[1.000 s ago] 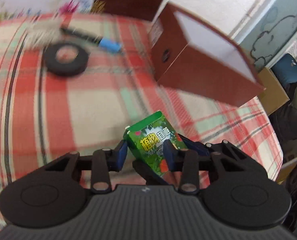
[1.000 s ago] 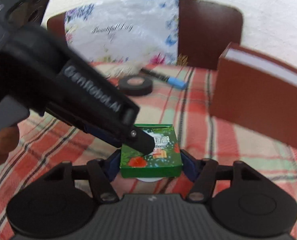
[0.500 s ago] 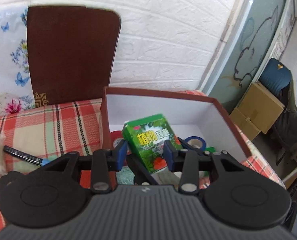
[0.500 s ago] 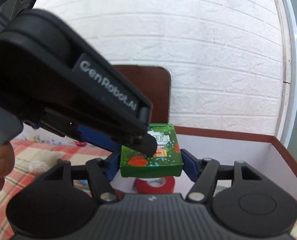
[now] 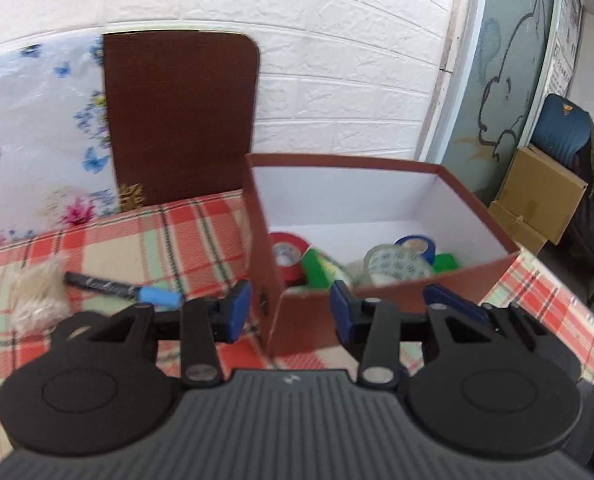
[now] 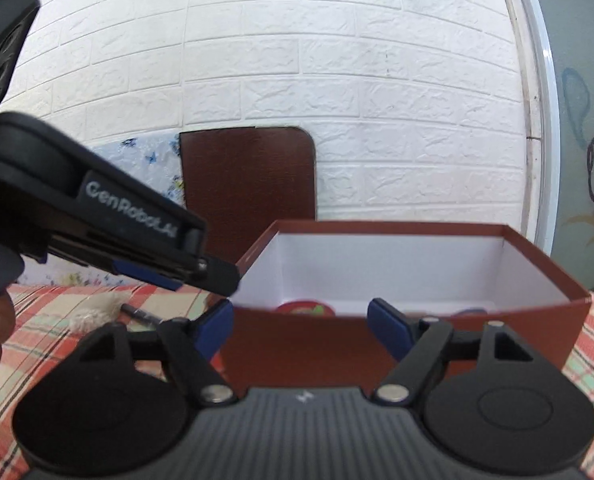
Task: Organize objects
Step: 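Lower the green box into the brown box and open the left gripper, then grasp the black tape roll with the right gripper and lift it, then grasp the black tape with the left gripper while the right gripper releases it, then lower the black tape into the brown box and open the left gripper, then grasp the cotton swab bag with the right gripper and lift it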
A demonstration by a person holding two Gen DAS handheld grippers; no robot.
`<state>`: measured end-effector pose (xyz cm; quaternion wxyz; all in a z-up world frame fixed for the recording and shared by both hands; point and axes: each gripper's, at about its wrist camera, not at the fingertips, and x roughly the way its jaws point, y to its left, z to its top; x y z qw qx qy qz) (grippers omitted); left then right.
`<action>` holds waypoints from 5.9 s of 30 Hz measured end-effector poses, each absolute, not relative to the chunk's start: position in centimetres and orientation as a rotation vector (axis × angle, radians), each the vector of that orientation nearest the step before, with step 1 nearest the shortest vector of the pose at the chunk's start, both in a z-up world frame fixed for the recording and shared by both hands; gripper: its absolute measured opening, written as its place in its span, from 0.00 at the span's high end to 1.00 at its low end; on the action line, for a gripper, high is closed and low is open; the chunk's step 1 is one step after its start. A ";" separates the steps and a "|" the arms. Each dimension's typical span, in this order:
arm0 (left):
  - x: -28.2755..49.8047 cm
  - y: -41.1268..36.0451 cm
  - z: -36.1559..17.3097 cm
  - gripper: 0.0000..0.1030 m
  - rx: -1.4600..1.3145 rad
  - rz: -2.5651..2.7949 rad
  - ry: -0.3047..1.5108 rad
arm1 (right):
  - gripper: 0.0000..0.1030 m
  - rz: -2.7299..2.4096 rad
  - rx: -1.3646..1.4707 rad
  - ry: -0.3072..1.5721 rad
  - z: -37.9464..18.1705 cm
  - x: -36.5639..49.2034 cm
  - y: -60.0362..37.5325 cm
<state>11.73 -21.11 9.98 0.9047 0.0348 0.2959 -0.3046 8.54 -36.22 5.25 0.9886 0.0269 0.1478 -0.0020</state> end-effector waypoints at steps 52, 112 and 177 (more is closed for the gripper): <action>12.4 4.0 -1.0 0.21 -0.020 -0.052 0.584 | 0.21 0.353 -0.113 0.692 0.7 18.1 -18.6; 15.9 -32.7 10.6 0.61 0.136 -0.638 0.680 | 0.14 -0.135 -0.013 0.305 7.1 10.3 -43.9; 15.1 5.4 -0.8 0.16 -0.093 -0.004 0.577 | 0.21 0.362 -0.018 0.614 2.3 16.1 -18.3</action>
